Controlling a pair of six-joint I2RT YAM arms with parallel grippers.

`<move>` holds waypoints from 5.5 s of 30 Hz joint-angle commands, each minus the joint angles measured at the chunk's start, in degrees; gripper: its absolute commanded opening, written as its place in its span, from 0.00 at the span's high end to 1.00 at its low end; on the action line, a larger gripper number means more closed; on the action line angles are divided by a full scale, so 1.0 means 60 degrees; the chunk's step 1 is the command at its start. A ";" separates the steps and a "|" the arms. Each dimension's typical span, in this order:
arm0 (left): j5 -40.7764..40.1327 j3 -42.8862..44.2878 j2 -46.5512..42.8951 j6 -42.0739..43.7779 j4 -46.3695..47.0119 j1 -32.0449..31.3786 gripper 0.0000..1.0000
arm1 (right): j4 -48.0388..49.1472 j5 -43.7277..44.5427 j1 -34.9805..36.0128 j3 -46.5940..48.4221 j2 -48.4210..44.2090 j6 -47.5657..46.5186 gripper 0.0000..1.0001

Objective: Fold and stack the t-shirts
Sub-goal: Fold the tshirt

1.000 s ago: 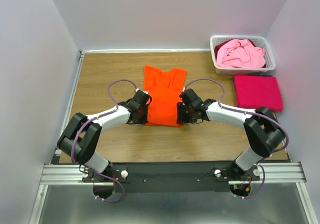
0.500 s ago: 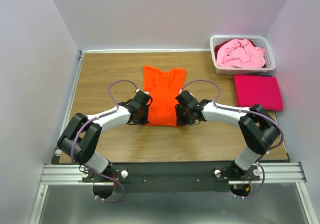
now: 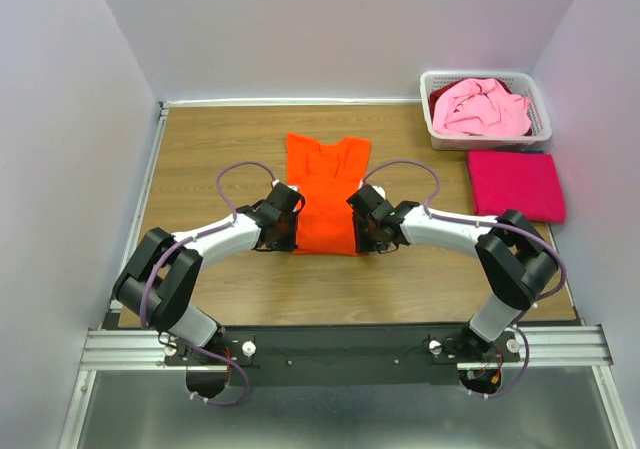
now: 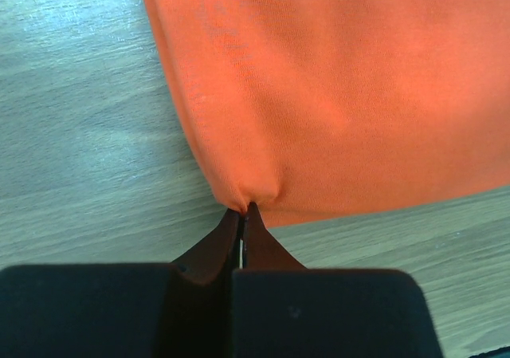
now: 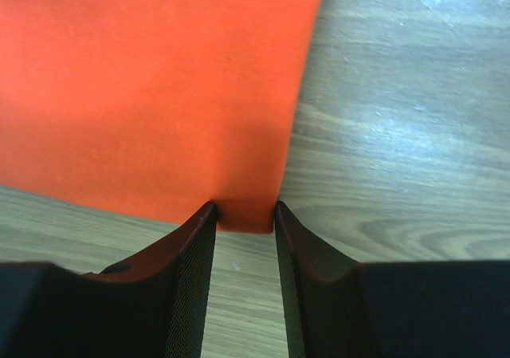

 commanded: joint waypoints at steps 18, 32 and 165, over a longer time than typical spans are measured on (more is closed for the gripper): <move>0.0162 -0.0339 -0.0149 0.0022 -0.0309 -0.0123 1.00 | -0.1799 0.0581 0.0172 -0.0557 0.1093 0.0043 0.64; 0.0629 -0.0880 -0.1523 -0.0591 -0.1083 -0.0853 1.00 | -0.2295 0.0244 0.0436 -0.1142 -0.0075 -0.0016 0.99; 0.3371 -0.1727 -0.3650 -0.0460 0.0536 0.3597 1.00 | -0.6062 -0.4869 -0.2669 0.8833 0.5094 -0.4674 0.99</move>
